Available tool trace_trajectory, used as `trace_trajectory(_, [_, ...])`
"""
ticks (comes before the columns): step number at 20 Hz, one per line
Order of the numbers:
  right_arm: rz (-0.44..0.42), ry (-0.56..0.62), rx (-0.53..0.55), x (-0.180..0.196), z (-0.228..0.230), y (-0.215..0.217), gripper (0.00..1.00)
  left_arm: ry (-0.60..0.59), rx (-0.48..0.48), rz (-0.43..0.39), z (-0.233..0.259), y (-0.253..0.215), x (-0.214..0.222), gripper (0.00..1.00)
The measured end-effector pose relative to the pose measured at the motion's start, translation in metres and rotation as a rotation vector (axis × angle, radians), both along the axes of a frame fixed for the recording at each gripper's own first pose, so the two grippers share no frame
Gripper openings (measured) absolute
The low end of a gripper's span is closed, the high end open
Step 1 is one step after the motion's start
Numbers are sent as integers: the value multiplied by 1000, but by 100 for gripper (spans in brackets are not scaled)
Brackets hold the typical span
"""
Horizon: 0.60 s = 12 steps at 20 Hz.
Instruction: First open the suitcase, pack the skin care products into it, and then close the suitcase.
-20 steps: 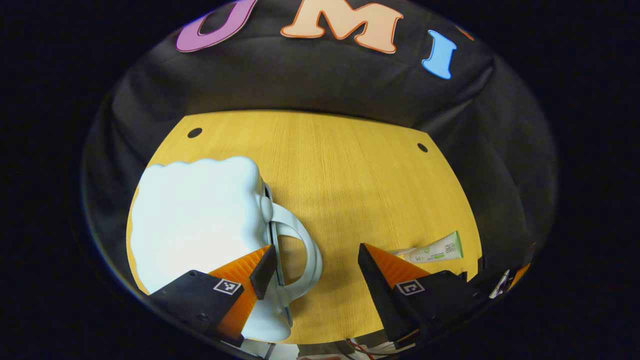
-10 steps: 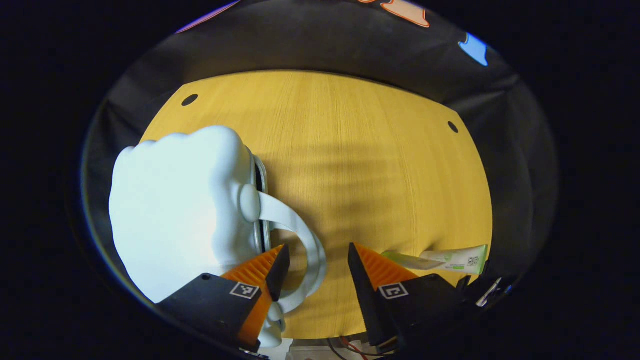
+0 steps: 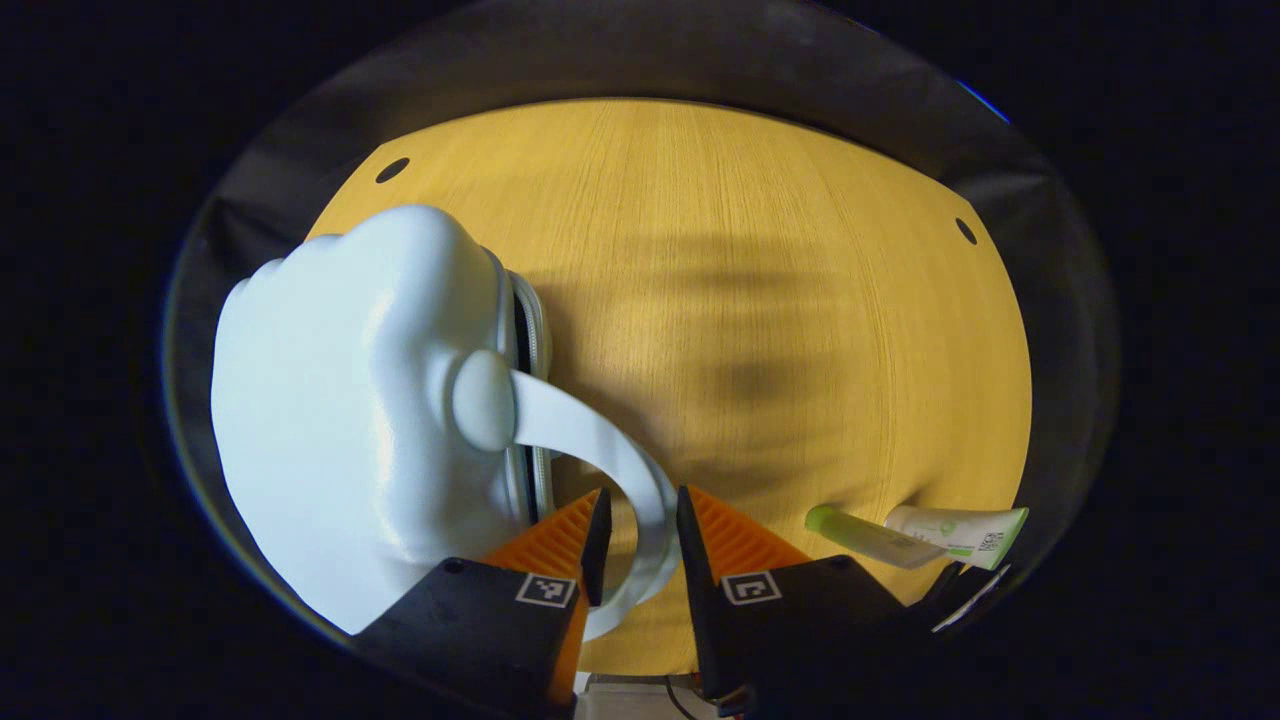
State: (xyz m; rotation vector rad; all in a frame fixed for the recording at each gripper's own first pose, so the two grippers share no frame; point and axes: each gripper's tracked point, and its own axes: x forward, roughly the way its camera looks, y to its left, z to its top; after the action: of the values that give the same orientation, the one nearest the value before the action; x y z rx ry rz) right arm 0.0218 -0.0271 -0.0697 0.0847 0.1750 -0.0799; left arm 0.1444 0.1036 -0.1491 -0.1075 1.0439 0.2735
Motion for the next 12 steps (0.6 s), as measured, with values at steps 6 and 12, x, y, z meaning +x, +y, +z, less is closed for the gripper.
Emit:
trace_trajectory(6, [-1,12,-15,2,-2,-7,98,34,-47,4,-16,-4,7,23])
trace_trajectory(12, [10,12,-29,3,-1,-8,98,21,-66,-3,-9,-9,7,2])
